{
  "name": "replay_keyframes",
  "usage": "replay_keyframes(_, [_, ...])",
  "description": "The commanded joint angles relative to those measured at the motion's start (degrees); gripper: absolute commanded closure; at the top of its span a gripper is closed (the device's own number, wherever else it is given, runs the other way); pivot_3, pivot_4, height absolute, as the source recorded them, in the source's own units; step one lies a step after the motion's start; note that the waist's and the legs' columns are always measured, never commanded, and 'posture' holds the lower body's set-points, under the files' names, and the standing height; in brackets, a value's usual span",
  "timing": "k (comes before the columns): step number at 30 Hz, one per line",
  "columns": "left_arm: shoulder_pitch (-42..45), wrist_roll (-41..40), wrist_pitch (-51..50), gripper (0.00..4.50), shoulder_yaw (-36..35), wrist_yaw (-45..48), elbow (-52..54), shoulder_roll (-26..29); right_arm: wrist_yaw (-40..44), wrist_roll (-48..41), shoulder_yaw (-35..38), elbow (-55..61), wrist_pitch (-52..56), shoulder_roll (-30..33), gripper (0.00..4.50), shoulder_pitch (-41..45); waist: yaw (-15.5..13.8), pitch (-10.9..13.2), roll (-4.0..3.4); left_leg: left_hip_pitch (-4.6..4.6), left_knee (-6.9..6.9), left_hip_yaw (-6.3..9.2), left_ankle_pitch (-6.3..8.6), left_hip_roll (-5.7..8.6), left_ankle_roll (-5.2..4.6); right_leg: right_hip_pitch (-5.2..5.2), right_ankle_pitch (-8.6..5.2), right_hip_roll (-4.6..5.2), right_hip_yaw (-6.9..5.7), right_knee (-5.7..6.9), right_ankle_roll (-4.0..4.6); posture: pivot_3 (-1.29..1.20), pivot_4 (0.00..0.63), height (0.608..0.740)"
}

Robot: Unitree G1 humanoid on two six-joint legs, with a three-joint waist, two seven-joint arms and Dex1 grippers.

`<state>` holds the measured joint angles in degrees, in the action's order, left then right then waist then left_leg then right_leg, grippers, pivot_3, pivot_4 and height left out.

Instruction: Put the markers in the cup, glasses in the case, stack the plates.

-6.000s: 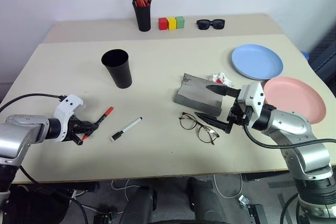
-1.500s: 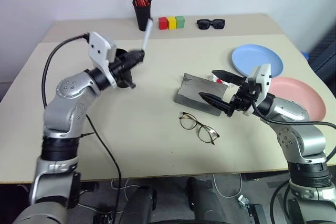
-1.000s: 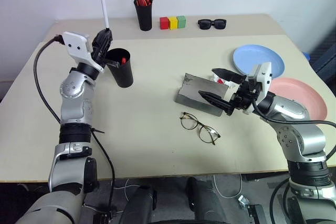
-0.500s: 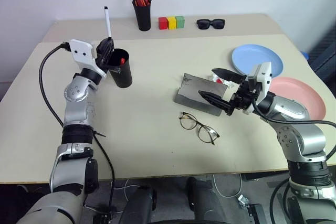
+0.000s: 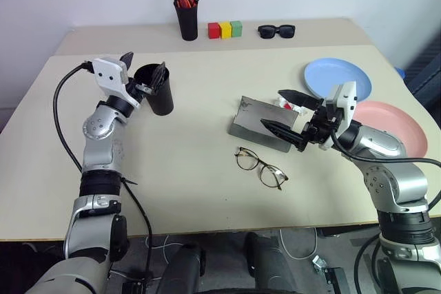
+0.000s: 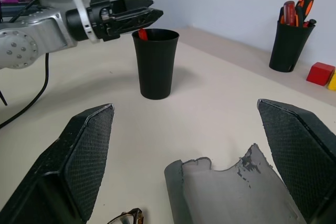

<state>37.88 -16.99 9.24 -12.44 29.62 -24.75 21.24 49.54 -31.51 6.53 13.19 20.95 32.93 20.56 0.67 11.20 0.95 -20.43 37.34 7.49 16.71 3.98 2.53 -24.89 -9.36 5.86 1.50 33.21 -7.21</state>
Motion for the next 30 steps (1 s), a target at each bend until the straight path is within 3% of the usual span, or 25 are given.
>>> replay_keyframes(1, [-0.9,-6.9,-6.7,0.06,-0.4,6.4,8.5,1.9,0.7,0.1,1.0,0.5,-0.5,1.4,0.00,0.8,0.0,0.0,0.00,-0.01,0.01,0.00,0.00,0.00,0.00,0.00,0.00,0.00,0.00,0.00,0.00,0.00,0.150,0.740])
replay_keyframes(7, [-7.0,-18.6,-24.3,0.06,2.3,23.9,21.2,9.7,0.2,3.2,-0.6,-1.5,-0.1,3.0,0.00,1.5,0.4,0.0,-0.03,0.03,-0.04,-0.01,0.01,-0.03,-0.02,-0.01,-0.01,-0.02,0.00,0.03,0.01,0.00,0.150,0.740])
replay_keyframes(9, [-7.8,-19.6,-27.9,0.06,3.3,25.5,23.0,11.2,-0.4,3.4,-1.0,-1.7,0.6,2.5,0.00,1.7,0.3,0.0,-0.03,0.03,-0.04,0.00,0.01,-0.03,-0.02,-0.01,-0.01,-0.02,0.00,0.06,0.02,0.00,0.150,0.740])
replay_keyframes(15, [-6.7,-14.2,-24.4,0.06,8.9,27.7,21.8,8.2,-0.5,4.5,-1.8,-1.5,1.2,3.0,0.00,1.7,-0.2,0.0,-0.03,0.03,0.03,0.02,0.01,-0.01,-0.02,0.07,-0.02,-0.02,0.00,0.00,0.02,0.00,0.150,0.740])
replay_keyframes(18, [-7.7,-18.1,-28.9,0.06,7.8,29.7,23.6,8.3,-2.3,7.0,-4.1,-3.4,6.0,4.4,0.00,2.9,0.2,0.0,-0.01,0.02,0.02,0.02,0.01,0.00,-0.02,0.07,-0.02,-0.02,0.00,-0.01,0.01,0.00,0.150,0.740])
replay_keyframes(22, [-9.6,-17.2,-27.2,0.06,7.0,31.3,23.4,9.1,-4.5,10.2,-8.3,-5.4,11.3,4.0,0.00,5.6,0.7,0.0,-0.06,0.06,-0.08,-0.02,0.01,-0.07,-0.02,-0.03,-0.02,-0.05,0.00,0.03,0.04,0.00,0.150,0.740])
replay_keyframes(30, [-13.8,-21.1,-32.5,0.06,5.3,30.6,30.3,10.9,-0.6,12.6,-14.7,-12.2,16.9,4.0,0.00,11.7,0.0,0.0,-0.05,-0.03,-0.03,0.00,0.01,-0.04,-0.02,-0.04,-0.02,-0.03,0.00,-0.01,0.03,0.00,0.150,0.740])
